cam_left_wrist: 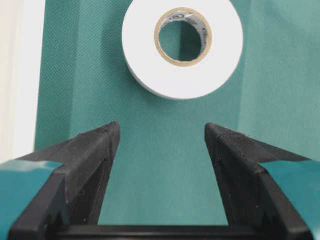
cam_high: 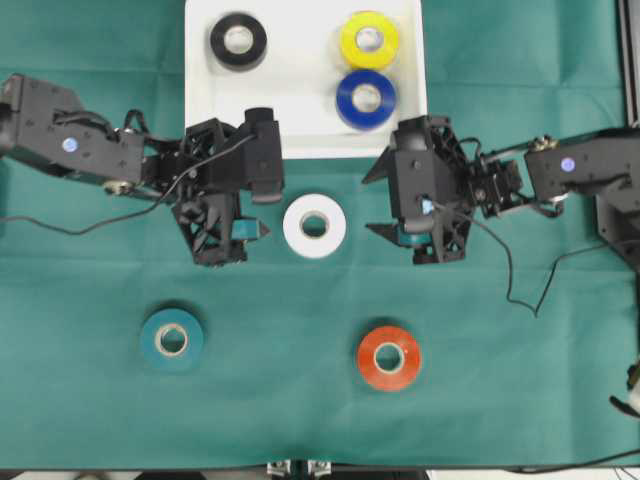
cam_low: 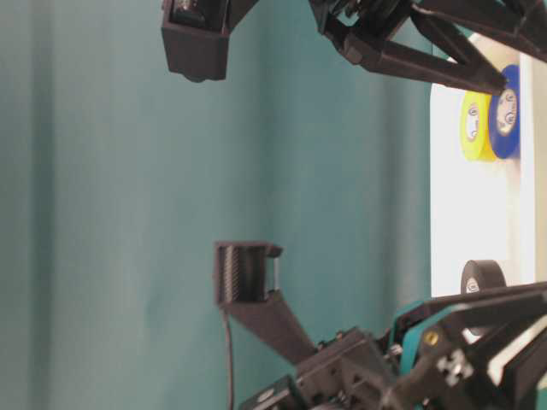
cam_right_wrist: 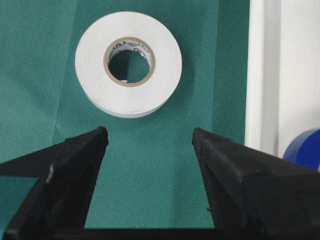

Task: Put the tape alternately from left to right into the white case.
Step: 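Move the left gripper over the white roll and lower into its hole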

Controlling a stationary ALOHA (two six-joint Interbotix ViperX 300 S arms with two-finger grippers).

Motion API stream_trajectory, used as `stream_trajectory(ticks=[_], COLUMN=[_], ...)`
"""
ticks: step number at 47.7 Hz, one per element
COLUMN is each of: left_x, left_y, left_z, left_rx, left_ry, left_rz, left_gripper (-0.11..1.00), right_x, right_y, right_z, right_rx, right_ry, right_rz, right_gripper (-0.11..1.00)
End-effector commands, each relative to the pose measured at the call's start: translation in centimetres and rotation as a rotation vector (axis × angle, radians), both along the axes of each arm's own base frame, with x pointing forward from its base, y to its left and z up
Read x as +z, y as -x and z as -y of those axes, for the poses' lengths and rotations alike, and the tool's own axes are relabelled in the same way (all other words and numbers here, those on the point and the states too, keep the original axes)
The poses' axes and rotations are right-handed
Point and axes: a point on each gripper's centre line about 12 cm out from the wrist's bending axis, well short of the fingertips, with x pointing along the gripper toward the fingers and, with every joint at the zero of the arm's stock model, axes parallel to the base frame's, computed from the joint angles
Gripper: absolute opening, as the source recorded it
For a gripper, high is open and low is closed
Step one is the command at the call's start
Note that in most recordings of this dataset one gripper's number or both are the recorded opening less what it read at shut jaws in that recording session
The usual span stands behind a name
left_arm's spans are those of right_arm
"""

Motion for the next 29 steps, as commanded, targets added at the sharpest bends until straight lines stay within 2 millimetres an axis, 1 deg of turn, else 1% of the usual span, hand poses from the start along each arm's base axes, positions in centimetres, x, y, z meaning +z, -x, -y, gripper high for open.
stream_trajectory(ticks=[1,4,9,21,29], left_x=[0.6,0.1,-0.3,0.1,0.0], left_y=[-1.0,-1.5,-2.4,-4.4,-5.1], left_z=[-0.1,-0.1,-0.2,-0.7,-1.2], left_rx=[0.021,0.029,0.032,0.045,0.088], left_ry=[0.015,0.019,0.02,0.021,0.045], left_rz=[0.028,0.021,0.022,0.05,0.051], left_gripper=[0.97,0.97,0.97,0.97,0.97], right_x=[1.1,1.0,1.0,0.7,0.6], right_y=[-0.2,-0.2,-0.2,0.1,0.2], right_z=[-0.1,-0.2,-0.1,-0.1,-0.1], right_rx=[0.004,0.005,0.005,0.006,0.006], right_ry=[-0.004,-0.004,-0.003,-0.003,-0.002], right_rz=[0.038,0.036,0.036,0.027,0.022], right_gripper=[0.76,0.76,0.76,0.76,0.76])
